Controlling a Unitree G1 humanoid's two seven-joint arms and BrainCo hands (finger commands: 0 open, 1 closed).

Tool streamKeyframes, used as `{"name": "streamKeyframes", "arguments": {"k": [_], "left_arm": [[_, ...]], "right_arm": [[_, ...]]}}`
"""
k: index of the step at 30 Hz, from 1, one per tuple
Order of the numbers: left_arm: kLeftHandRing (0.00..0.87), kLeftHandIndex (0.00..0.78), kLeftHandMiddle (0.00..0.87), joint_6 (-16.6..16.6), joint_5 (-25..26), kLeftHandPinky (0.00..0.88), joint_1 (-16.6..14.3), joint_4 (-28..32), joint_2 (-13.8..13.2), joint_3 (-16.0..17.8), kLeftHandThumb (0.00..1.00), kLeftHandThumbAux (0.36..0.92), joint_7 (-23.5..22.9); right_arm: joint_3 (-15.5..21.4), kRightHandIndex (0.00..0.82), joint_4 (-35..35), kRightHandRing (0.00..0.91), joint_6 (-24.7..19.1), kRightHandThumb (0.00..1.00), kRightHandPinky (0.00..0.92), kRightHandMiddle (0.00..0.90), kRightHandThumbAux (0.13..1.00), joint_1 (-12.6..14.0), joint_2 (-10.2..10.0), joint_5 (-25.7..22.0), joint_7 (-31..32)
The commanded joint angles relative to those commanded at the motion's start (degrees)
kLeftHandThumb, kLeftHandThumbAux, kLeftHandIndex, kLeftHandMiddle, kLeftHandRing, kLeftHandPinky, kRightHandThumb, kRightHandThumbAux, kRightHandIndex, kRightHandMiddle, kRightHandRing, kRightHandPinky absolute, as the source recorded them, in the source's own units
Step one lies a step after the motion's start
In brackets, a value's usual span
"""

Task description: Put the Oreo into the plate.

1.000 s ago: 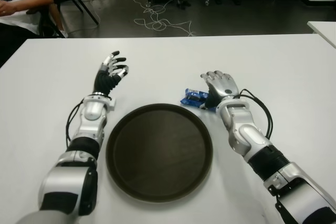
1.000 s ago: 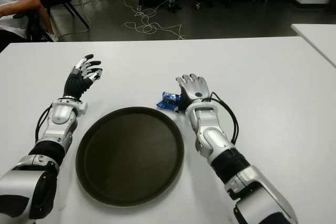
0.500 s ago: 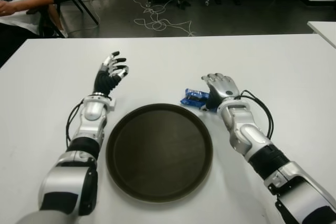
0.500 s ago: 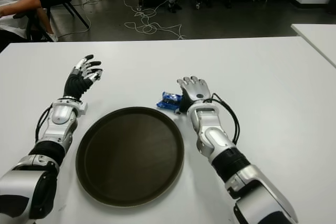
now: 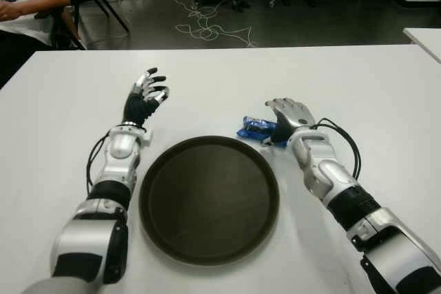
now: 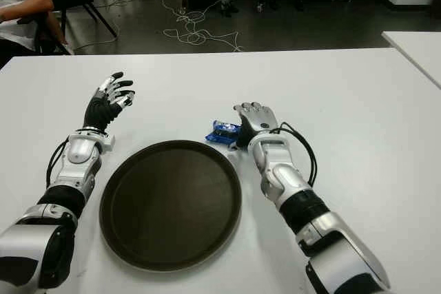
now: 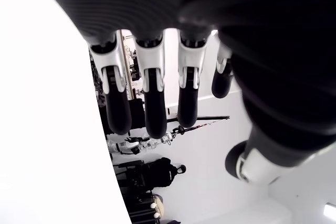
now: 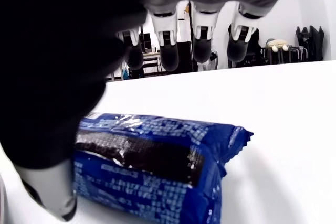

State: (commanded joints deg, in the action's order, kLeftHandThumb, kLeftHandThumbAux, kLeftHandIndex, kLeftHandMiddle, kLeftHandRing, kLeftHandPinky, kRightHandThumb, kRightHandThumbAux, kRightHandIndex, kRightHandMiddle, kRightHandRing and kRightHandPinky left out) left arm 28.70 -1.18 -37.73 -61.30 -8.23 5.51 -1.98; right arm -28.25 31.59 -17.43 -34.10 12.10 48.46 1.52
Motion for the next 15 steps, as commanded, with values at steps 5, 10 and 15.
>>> {"name": "streamKeyframes", "arguments": {"k": [5, 10, 15], "left_arm": [[0.26, 0.119, 0.235, 0.0, -0.4, 0.305, 0.0, 0.0, -0.1, -0.2, 0.436, 0.687, 0.5], [0.262, 0.121, 0.236, 0.4, -0.7, 0.305, 0.0, -0.1, -0.2, -0.4, 0.429, 0.689, 0.7], [0.263, 0.124, 0.24, 0.8, -0.9, 0.303, 0.1, 0.0, -0.2, -0.6, 0.418, 0.695, 1.0]], "right_arm": [[-0.1, 0.0, 1.1, 0.0, 1.5, 0.0, 0.012, 0.0, 0.734, -0.5, 0.2, -1.1, 0.3], [0.6, 0.0, 3.0, 0.0, 3.4, 0.0, 0.018, 0.0, 0.724, -0.9, 0.0, -2.9, 0.7], [0.9, 0.0, 4.7, 0.0, 5.7, 0.0, 0.036, 0.0, 0.728, -1.5, 0.2, -4.9, 1.6]]}}
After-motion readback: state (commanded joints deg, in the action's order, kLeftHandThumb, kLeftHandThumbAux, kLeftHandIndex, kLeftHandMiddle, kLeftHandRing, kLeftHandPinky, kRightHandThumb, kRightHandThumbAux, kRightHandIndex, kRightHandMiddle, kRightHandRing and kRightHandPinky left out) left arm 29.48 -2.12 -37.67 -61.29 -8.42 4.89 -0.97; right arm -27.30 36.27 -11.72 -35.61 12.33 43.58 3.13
